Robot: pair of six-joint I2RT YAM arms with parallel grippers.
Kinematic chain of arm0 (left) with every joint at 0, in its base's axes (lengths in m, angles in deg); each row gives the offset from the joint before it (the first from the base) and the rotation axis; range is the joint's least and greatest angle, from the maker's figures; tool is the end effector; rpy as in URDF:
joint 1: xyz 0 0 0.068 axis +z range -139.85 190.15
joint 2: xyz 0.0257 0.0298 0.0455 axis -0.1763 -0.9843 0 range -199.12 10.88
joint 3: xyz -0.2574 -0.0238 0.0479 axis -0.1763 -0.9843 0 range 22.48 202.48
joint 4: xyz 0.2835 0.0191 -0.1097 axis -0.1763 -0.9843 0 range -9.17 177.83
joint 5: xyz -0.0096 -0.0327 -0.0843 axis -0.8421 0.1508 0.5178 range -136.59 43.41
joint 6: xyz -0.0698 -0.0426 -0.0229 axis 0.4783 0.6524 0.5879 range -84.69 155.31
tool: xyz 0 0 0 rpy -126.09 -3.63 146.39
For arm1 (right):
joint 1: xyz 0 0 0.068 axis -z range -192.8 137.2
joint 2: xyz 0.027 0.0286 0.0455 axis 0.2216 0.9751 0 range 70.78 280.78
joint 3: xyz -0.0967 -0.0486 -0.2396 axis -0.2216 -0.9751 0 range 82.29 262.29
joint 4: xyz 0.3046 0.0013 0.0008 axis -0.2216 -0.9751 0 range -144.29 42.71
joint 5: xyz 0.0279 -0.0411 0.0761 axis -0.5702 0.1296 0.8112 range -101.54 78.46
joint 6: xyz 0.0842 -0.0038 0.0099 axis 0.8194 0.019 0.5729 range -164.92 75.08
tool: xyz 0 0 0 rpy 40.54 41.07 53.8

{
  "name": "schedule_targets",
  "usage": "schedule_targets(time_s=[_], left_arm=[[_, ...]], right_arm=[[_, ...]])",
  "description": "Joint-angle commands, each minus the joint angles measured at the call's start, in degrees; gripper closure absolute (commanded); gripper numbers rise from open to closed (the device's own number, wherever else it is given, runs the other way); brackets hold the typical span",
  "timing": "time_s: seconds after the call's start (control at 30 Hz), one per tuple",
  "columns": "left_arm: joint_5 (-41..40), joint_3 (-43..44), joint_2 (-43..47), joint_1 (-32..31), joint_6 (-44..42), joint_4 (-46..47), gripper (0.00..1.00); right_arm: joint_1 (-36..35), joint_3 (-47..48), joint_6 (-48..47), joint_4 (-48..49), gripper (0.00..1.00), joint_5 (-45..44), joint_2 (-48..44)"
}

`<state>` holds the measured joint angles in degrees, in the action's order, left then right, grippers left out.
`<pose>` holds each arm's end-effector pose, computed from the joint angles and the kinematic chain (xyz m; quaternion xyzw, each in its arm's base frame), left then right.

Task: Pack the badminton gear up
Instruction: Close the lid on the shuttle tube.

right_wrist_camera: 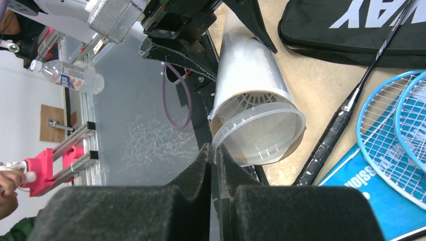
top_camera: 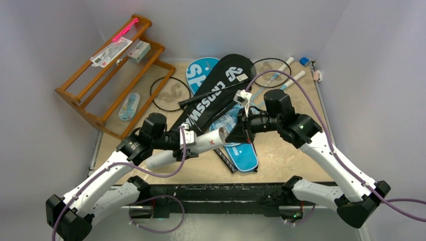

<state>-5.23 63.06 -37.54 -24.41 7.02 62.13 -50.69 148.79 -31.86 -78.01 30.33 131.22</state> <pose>0.1829 -0.1860 0.2512 0.5724 0.6162 -0.3349 0.4249 0.2024 0.2205 0.3706 -0.3574 0.7264 0.4884 0.3258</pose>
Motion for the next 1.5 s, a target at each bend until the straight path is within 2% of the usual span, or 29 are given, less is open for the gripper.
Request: schedule_targets(time_s=[0.0,0.13,0.2,0.3,0.4,0.57,0.63,0.8,0.97,1.2,1.47], left_arm=[[3.8,0.6,0.3,-0.2,-1.3,3.2,0.78],[4.9,0.6,0.3,-0.2,-1.4,3.2,0.78],[5.0,0.5,0.3,-0.2,-1.3,3.2,0.78],[5.3,0.6,0.0,-0.2,-1.3,3.1,0.78],[5.3,0.6,0.0,-0.2,-1.3,3.1,0.78],[5.8,0.6,0.1,-0.2,-1.3,3.1,0.78],[6.0,0.6,0.1,-0.2,-1.3,3.1,0.78],[6.9,0.6,0.5,-0.2,-1.3,3.3,0.78],[6.3,0.6,1.1,-0.2,-0.5,3.9,0.78],[5.9,0.6,1.8,-0.2,0.0,4.2,0.79],[6.5,0.5,2.8,-0.2,0.2,4.9,0.79]], right_arm=[[-0.3,-0.1,0.4,0.0,0.94,2.1,1.1],[-0.3,0.0,0.4,0.1,0.9,2.0,1.9],[-0.3,0.1,0.5,0.4,0.82,2.0,1.9],[-0.3,0.3,0.8,0.8,0.78,2.5,2.0],[-0.3,0.4,1.0,1.0,0.62,2.7,2.0],[-0.3,-0.1,1.2,1.1,0.48,2.4,2.1],[-0.3,-0.3,1.5,1.7,0.46,2.3,2.1],[-0.3,-1.4,2.1,3.5,0.48,3.0,2.3],[-0.3,-2.0,3.4,5.7,0.61,3.1,1.9],[-0.3,-1.6,3.9,4.7,0.7,-3.0,-0.9],[-0.3,-1.8,3.7,4.3,0.77,-5.3,-1.0]])
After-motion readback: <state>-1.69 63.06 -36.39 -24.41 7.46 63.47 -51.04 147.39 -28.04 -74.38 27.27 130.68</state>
